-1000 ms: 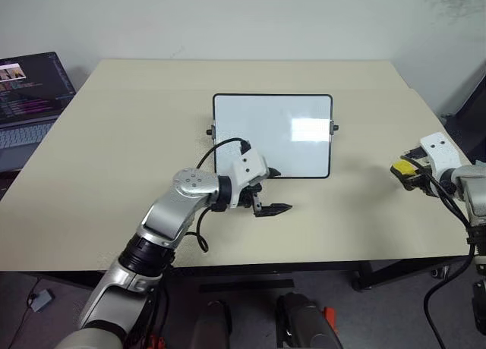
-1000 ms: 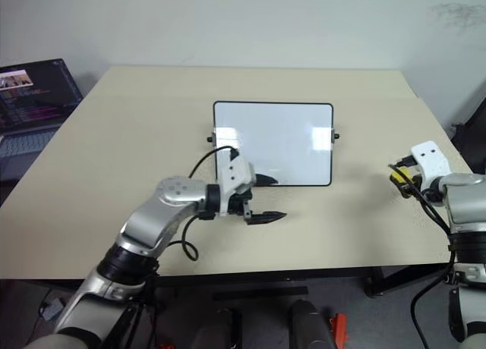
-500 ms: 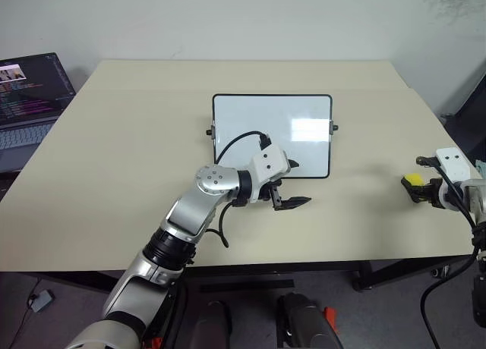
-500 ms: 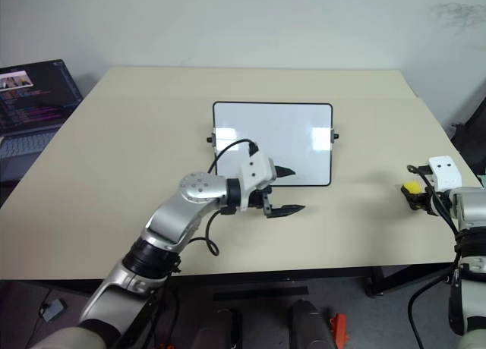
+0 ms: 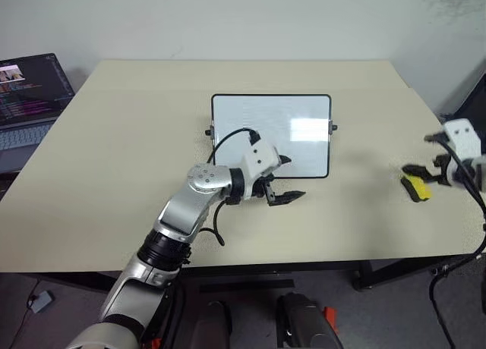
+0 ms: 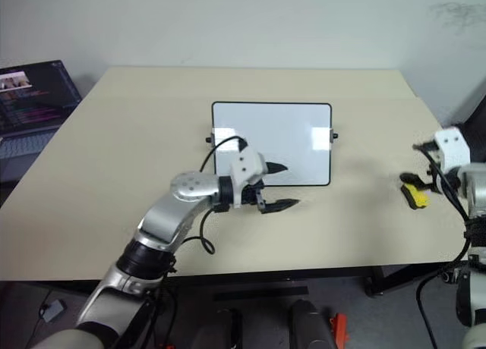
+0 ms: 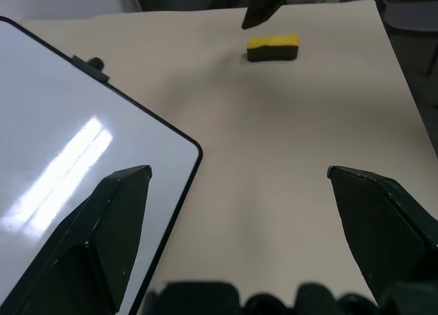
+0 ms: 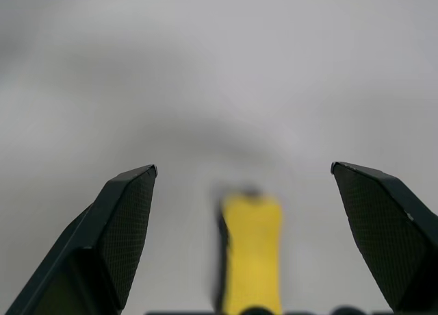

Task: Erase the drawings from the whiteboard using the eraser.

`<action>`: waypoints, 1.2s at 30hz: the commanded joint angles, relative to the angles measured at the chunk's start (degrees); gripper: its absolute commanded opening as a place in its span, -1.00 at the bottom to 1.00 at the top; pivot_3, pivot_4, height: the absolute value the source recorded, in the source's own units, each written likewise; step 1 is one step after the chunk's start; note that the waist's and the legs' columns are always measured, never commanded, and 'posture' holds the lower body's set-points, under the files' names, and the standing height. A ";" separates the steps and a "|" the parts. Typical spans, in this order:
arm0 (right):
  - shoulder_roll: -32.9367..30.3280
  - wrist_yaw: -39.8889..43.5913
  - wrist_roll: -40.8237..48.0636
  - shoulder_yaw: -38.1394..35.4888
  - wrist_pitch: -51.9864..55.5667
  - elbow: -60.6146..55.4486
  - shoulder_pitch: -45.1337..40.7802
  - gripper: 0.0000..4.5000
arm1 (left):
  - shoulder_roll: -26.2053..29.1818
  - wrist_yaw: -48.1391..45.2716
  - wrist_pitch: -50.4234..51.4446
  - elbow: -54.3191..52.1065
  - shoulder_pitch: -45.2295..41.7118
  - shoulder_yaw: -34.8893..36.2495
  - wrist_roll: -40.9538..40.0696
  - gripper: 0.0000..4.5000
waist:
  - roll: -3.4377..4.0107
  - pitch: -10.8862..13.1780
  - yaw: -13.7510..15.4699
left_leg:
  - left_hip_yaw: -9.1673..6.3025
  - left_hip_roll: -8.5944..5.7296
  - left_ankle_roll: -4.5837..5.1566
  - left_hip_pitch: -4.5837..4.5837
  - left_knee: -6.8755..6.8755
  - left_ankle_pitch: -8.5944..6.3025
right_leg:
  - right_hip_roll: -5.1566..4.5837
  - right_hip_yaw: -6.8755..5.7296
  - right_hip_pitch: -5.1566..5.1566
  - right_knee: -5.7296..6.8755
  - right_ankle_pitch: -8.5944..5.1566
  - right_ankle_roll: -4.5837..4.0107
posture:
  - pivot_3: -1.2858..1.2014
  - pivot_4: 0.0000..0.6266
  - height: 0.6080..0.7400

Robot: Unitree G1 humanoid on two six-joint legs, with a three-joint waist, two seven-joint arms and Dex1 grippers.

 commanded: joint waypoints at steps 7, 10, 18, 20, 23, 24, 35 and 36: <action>14.05 -9.47 3.48 -3.90 -13.04 -3.11 2.85 0.99 | 1.62 13.62 -2.77 -1.31 1.87 14.96 0.20 1.00 | 0.00 0.00 0.36 | -0.12 -0.03 0.00 0.00 0.05 0.00 | -0.01 -0.05 0.24 -0.18 0.01 0.02 | 0.03 -0.52 1.00; 16.30 -11.37 2.74 -3.50 -21.29 1.04 3.91 0.99 | 2.68 18.97 -3.67 0.98 2.46 20.22 0.67 1.00 | 0.00 0.00 0.58 | -0.11 -0.05 0.00 -0.04 0.01 0.00 | -0.03 -0.05 0.24 -0.24 0.04 0.07 | 0.03 -0.52 1.00; 21.84 -15.49 3.77 -4.71 -36.19 10.65 4.69 0.99 | 1.81 25.23 -8.11 4.66 6.53 26.06 -0.27 1.00 | 0.00 0.00 0.50 | -0.21 -0.01 0.00 0.00 -0.04 0.00 | -0.01 -0.16 0.46 -0.52 0.19 0.28 | 0.03 -0.52 1.00; 23.44 -15.96 4.78 -5.74 -39.38 12.15 5.33 0.99 | 0.37 28.12 -10.22 6.20 6.98 27.36 0.04 1.00 | 0.00 0.00 0.51 | -0.23 -0.01 0.00 0.00 -0.03 0.00 | -0.01 -0.16 0.56 -0.71 0.20 0.27 | 0.03 -0.52 1.00; 25.61 -16.10 6.35 -6.84 -44.62 13.60 6.48 0.99 | -1.42 31.80 -14.24 9.40 7.27 28.93 0.77 1.00 | 0.00 0.00 0.53 | -0.22 -0.04 0.00 0.00 -0.01 0.00 | -0.03 -0.14 0.65 -0.82 0.22 0.31 | 0.03 -0.52 1.00; 26.25 -16.57 6.42 -7.00 -46.08 14.13 6.94 0.99 | -1.93 32.71 -15.33 10.76 7.64 29.45 0.78 1.00 | 0.00 0.00 0.53 | -0.22 -0.04 0.00 0.00 -0.01 0.00 | -0.03 -0.14 0.66 -0.81 0.23 0.32 | 0.03 -0.52 1.00; 30.57 -19.30 8.37 -8.36 -57.06 18.54 9.10 0.99 | -3.87 37.00 -24.62 24.06 9.97 27.91 3.64 1.00 | 0.00 0.00 0.52 | -0.25 -0.04 0.00 0.03 -0.02 0.00 | -0.02 -0.15 0.67 -0.79 0.23 0.31 | 0.03 -0.52 1.00; 30.74 -19.10 8.66 -8.31 -57.43 18.65 9.23 0.99 | -3.94 36.89 -25.10 24.73 9.97 27.74 3.66 1.00 | 0.00 0.00 0.52 | -0.24 -0.04 0.00 0.03 -0.01 0.00 | -0.02 -0.14 0.68 -0.79 0.23 0.31 | 0.03 -0.52 1.00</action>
